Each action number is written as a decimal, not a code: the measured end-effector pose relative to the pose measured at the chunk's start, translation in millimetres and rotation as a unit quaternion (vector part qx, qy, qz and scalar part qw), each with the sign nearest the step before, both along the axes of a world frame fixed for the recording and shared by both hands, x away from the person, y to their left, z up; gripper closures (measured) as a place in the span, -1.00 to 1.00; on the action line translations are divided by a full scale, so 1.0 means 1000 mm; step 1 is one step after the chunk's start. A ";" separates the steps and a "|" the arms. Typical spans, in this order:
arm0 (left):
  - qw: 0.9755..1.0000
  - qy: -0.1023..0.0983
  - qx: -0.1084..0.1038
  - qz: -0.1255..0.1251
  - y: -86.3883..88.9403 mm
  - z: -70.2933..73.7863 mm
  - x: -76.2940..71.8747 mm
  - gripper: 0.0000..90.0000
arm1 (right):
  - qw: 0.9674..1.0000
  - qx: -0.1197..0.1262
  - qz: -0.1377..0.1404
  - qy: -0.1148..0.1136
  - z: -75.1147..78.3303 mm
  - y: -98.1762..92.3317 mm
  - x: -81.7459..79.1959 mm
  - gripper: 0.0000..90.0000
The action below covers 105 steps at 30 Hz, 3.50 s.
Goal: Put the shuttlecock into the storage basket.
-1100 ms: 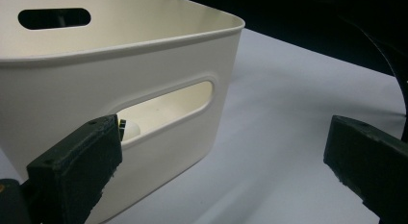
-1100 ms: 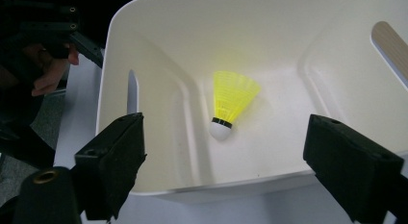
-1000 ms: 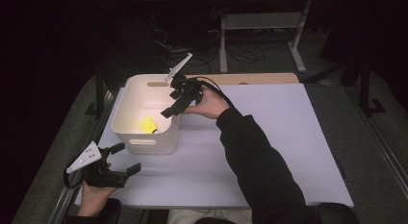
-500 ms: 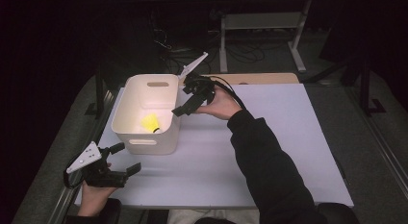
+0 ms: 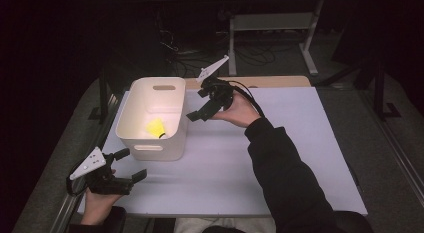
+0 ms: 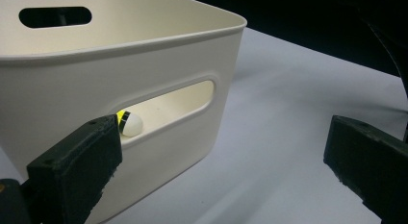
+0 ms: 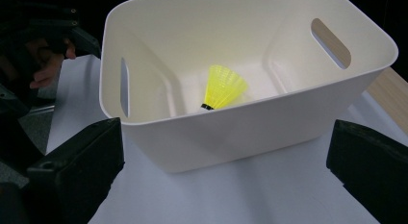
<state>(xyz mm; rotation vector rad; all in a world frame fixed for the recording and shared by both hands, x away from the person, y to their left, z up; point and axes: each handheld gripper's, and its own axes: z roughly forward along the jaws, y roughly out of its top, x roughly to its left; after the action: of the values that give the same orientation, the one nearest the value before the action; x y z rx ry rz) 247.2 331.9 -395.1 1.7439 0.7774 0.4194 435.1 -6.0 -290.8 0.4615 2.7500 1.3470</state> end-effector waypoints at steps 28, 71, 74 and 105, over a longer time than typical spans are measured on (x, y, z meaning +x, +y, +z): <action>1.000 0.000 -0.001 0.002 0.000 0.000 0.000 -1.00 | 0.999 0.009 -0.029 -0.011 -0.023 -0.048 -0.022 -1.00; 1.000 0.000 0.000 0.003 0.000 0.000 0.001 -1.00 | 0.996 0.044 -0.082 0.012 -0.061 -0.122 -0.048 -1.00; 1.000 0.001 0.002 0.003 0.000 0.000 0.001 -1.00 | 0.995 0.046 -0.085 0.013 -0.063 -0.127 -0.050 -1.00; 1.000 0.000 0.000 0.003 0.000 0.000 0.001 -1.00 | 0.990 0.064 -0.126 0.011 -0.086 -0.176 -0.078 -1.00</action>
<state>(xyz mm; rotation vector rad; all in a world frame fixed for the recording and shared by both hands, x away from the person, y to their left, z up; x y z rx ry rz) 247.9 331.5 -395.2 1.7425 0.7842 0.4234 356.9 -182.5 -376.7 0.8062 2.5242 1.4625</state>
